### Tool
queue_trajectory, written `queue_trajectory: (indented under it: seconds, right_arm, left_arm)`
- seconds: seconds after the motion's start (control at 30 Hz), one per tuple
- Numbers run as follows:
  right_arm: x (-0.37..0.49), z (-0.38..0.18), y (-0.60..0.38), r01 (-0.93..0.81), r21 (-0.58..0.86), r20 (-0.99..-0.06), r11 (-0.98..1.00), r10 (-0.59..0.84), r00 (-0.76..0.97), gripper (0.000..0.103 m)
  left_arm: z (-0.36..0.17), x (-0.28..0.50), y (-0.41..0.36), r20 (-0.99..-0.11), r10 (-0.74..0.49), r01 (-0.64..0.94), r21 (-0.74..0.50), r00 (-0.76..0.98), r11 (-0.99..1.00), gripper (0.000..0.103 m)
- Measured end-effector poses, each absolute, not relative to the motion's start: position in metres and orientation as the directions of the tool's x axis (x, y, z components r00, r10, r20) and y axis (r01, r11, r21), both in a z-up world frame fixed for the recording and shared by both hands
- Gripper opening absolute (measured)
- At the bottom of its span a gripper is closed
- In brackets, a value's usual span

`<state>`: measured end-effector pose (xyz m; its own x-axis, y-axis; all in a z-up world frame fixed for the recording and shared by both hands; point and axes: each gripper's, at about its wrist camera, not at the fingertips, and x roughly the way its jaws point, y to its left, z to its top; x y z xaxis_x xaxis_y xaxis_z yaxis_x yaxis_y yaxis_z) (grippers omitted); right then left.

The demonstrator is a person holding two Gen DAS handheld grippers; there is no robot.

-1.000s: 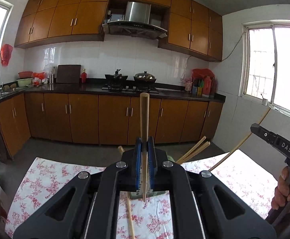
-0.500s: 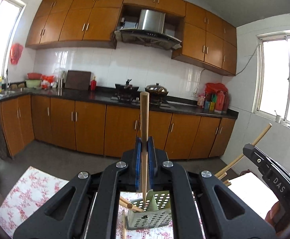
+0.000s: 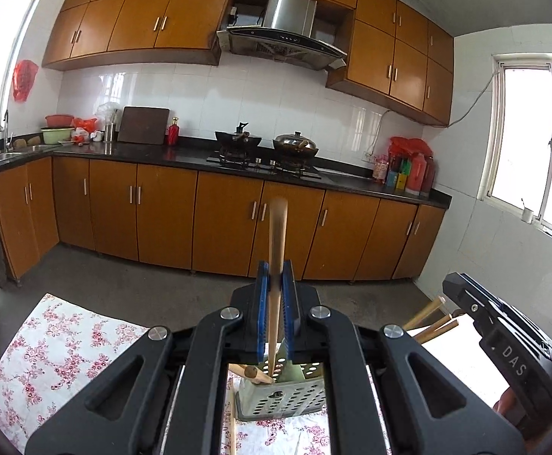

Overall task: Organize utensils
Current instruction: 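Lower both chopsticks into the green holder and open both grippers, then close the right tool on a chopstick while the left tool grasps the last one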

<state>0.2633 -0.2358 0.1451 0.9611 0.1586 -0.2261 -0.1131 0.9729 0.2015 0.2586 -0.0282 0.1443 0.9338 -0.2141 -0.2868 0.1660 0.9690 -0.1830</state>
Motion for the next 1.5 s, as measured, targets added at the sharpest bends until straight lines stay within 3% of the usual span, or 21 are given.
queue_trajectory:
  seconds: [0.33,0.43,0.53,0.83,0.97,1.1,1.2,1.3,1.5]
  right_arm:
    - [0.213,0.146,-0.27,-0.036,0.222,-0.215,0.974,0.085,0.973,0.03]
    - [0.196,0.126,-0.282,0.004,0.226,-0.277,0.974,0.061,0.959,0.031]
    - [0.188,0.095,-0.291,0.032,0.233,-0.364,0.972,0.057,0.93,0.031]
    - [0.209,-0.025,-0.267,0.03,0.241,-0.662,0.97,0.142,0.736,0.031]
    - [0.218,-0.055,-0.239,-0.002,0.254,-0.718,0.967,0.19,0.669,0.031]
    - [0.228,-0.071,-0.214,-0.021,0.196,-0.755,0.98,0.165,0.635,0.031]
    - [0.232,-0.081,-0.209,-0.007,0.152,-0.769,0.988,0.123,0.627,0.027]
    - [0.233,-0.082,-0.211,0.001,0.118,-0.766,0.993,0.091,0.637,0.01]
    - [0.235,-0.083,-0.244,0.076,0.133,-0.764,0.988,0.053,0.644,0.008]
  left_arm:
    - [0.159,0.227,-0.013,-0.266,-0.204,0.149,-0.212,0.942,0.966,0.009]
    - [0.158,0.213,-0.003,-0.279,-0.197,0.137,-0.22,0.94,0.966,0.01]
    - [0.145,0.194,0.01,-0.296,-0.175,0.117,-0.204,0.939,0.972,0.019]
    - [0.045,0.192,0.042,-0.542,-0.075,0.0,-0.136,0.837,0.991,0.022]
    - [0.007,0.198,0.05,-0.63,-0.057,-0.029,-0.126,0.774,0.992,0.022]
    - [-0.013,0.197,0.053,-0.664,-0.062,-0.032,-0.129,0.746,0.991,0.022]
    - [-0.024,0.191,0.051,-0.673,-0.071,-0.02,-0.127,0.736,0.992,0.022]
    - [-0.027,0.193,0.047,-0.68,-0.086,-0.004,-0.129,0.728,0.992,0.022]
    - [-0.037,0.2,0.027,-0.698,-0.14,0.054,-0.143,0.703,0.988,0.022]
